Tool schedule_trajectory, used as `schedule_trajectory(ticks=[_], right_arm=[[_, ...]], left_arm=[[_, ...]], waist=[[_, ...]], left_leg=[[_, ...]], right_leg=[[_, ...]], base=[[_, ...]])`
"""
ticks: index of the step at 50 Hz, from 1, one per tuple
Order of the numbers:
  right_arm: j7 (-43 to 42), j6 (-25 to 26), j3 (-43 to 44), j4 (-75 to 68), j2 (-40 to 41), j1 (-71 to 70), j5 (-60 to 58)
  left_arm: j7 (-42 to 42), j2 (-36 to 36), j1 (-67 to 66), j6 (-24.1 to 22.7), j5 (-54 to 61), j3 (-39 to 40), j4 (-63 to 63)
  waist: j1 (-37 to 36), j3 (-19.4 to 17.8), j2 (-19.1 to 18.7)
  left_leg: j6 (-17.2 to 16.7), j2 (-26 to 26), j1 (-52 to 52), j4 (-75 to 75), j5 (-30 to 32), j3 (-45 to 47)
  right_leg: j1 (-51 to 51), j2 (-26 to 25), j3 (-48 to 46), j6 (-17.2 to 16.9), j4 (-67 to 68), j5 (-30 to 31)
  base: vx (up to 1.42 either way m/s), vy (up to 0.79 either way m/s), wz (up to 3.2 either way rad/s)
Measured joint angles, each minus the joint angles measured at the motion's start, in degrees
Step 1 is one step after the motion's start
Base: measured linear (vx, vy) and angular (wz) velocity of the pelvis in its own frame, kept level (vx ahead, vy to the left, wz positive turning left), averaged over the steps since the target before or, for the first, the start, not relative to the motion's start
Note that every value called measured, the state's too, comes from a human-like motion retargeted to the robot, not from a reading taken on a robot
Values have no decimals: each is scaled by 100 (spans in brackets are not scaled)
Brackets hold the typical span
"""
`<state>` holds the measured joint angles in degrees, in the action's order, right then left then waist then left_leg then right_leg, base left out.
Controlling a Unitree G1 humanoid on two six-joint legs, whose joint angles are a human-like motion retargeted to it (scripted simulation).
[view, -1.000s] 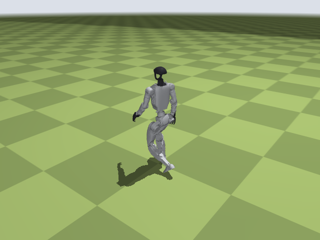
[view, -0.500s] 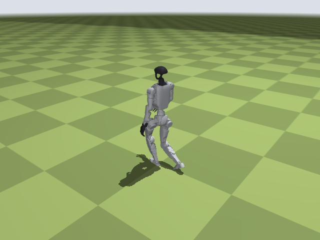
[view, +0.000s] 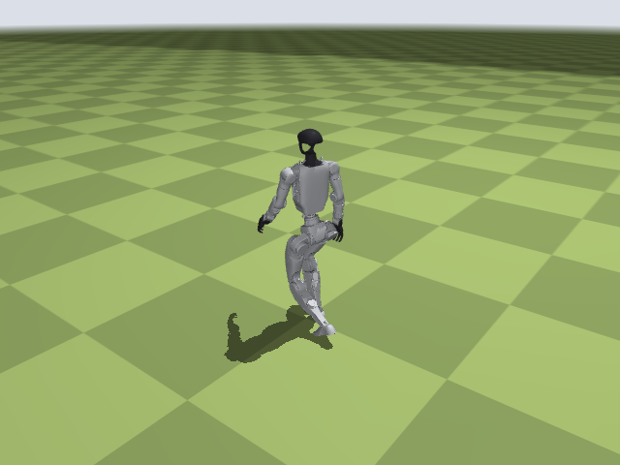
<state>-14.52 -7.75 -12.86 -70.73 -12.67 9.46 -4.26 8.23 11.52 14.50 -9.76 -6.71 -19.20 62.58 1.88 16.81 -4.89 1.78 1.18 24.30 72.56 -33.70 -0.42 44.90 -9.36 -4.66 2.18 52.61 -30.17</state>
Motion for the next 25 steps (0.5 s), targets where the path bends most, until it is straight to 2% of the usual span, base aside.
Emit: schedule_trajectory(ticks=[2,3,5,7,10,12,17,20,22,23,25], right_arm=[[-123,-28,-32,127,-64,-155,-25],[-185,-48,-66,197,-71,-205,-48],[-292,-55,-91,358,-115,-462,-91],[-367,-61,-120,554,-129,-699,-118],[-421,-85,-157,884,-138,-1052,-100],[-433,-121,-187,1117,-143,-1281,-87],[-381,-207,-311,1605,-122,-1794,-213],[-352,-229,-390,1763,-76,-1904,-275],[-291,-217,-442,1775,-23,-1927,-310],[-242,-202,-459,1738,25,-1955,-317],[-179,-188,-510,1658,85,-1863,-329]], left_arm=[[-36,-87,-138,84,-62,-26,115],[-47,-122,-255,117,-93,-67,175],[-101,-148,-351,188,-148,-108,332],[-121,-154,-523,220,-177,-130,494],[-130,-127,-825,220,-146,-75,715],[-143,-92,-1032,199,-89,35,842],[-112,1,-1449,156,138,388,1082],[-39,9,-1637,168,288,578,1190],[2,39,-1664,178,363,692,1255],[4,89,-1632,188,406,758,1299],[41,85,-1648,202,443,799,1317]], waist=[[-120,-112,-258],[-176,-129,-262],[-237,-140,-195],[-323,-140,-67],[-441,-161,145],[-484,-159,285],[-487,-22,652],[-587,43,762],[-556,52,974],[-472,-37,1203],[-388,-71,1387]], left_leg=[[12,589,437,1074,438,-12],[135,772,651,1479,462,58],[442,958,1221,1920,347,135],[675,929,1717,1871,0,243],[780,631,2282,1071,-365,390],[700,319,2511,106,-371,459],[431,-650,2731,-2544,97,414],[458,-950,2823,-2569,249,335],[563,-1272,2637,-2506,438,371],[650,-1561,2336,-2686,559,435],[783,-1883,2154,-2500,542,477]], right_leg=[[-361,-343,-147,215,-202,-56],[-438,-394,-149,271,-115,-168],[-736,-410,-88,303,-392,-256],[-1006,-354,-4,254,-579,-369],[-1444,-198,104,129,-839,-517],[-1725,-47,151,37,-1021,-578],[-2170,459,189,-124,-1210,-770],[-2242,627,213,-160,-630,-1043],[-2385,902,284,-273,-176,-1126],[-2555,1193,338,-388,77,-1122],[-2586,1495,377,-606,793,-781]], base=[[-3,-7,-38],[-2,-6,-19],[0,-6,2],[0,0,0],[0,0,0],[0,0,0],[0,2,14],[1,2,7],[6,5,47],[6,6,69],[2,6,64]])
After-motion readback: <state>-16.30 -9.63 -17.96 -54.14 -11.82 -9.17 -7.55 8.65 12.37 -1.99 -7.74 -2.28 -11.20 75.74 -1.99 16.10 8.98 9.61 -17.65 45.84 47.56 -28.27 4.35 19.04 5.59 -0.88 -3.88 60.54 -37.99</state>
